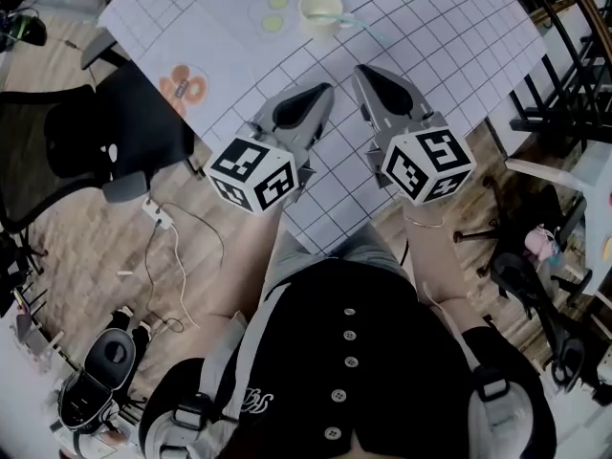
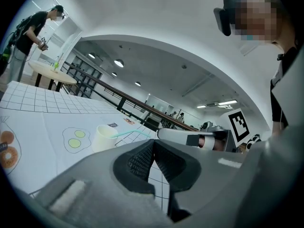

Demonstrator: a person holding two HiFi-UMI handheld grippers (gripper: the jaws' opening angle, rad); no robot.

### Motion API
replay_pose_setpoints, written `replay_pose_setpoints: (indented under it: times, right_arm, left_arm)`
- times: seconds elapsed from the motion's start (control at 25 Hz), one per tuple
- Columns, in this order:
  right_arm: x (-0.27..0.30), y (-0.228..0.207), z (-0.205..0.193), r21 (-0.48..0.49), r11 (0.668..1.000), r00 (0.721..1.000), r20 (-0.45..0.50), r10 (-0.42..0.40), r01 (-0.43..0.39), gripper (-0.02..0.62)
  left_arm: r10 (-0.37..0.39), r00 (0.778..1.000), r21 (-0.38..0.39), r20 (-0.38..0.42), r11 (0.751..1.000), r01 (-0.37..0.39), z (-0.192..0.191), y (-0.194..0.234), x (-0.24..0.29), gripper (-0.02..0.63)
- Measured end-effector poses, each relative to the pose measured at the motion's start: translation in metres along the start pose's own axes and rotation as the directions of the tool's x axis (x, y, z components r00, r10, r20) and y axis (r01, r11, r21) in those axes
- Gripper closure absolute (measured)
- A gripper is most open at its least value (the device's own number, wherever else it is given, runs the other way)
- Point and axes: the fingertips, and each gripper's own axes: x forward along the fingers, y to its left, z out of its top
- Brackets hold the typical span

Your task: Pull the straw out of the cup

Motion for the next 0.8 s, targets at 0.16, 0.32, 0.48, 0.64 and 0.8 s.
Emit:
replay_pose_setpoints:
  times: [0.16, 0.32, 0.48, 0.64, 0.8]
  right_arm:
    - [0.015, -0.01, -0.008, 0.01, 1.0, 1.0, -0.023, 0.016, -0.016, 0.581]
    - [0.031, -0.022, -0.014, 0.024, 1.0, 0.999, -0.041, 0.014, -0.013, 0.554]
    - [0.044, -0.032, -0.024, 0.037, 0.999, 0.997, -0.07, 0.016, -0.013, 0.534]
    - [0.056, -0.042, -0.033, 0.063, 0.998, 0.996, -0.09, 0.009, -0.003, 0.529]
    - [0.065, -0.049, -0.041, 0.076, 0.997, 0.994, -0.109, 0.008, 0.0, 0.527]
  left_arm:
    - [0.025, 1.0, -0.016, -0.003, 1.0, -0.026, -0.004, 0.014, 0.008, 0.609]
    - [0.054, 0.999, -0.027, -0.004, 0.998, -0.054, -0.005, 0.03, 0.016, 0.609]
    - [0.062, 0.998, -0.043, 0.006, 0.997, -0.062, -0.003, 0.042, 0.026, 0.609]
    - [0.071, 0.997, -0.054, 0.0, 0.996, -0.071, -0.006, 0.052, 0.037, 0.609]
    - [0.077, 0.997, -0.071, -0.017, 0.994, -0.078, -0.012, 0.059, 0.045, 0.609]
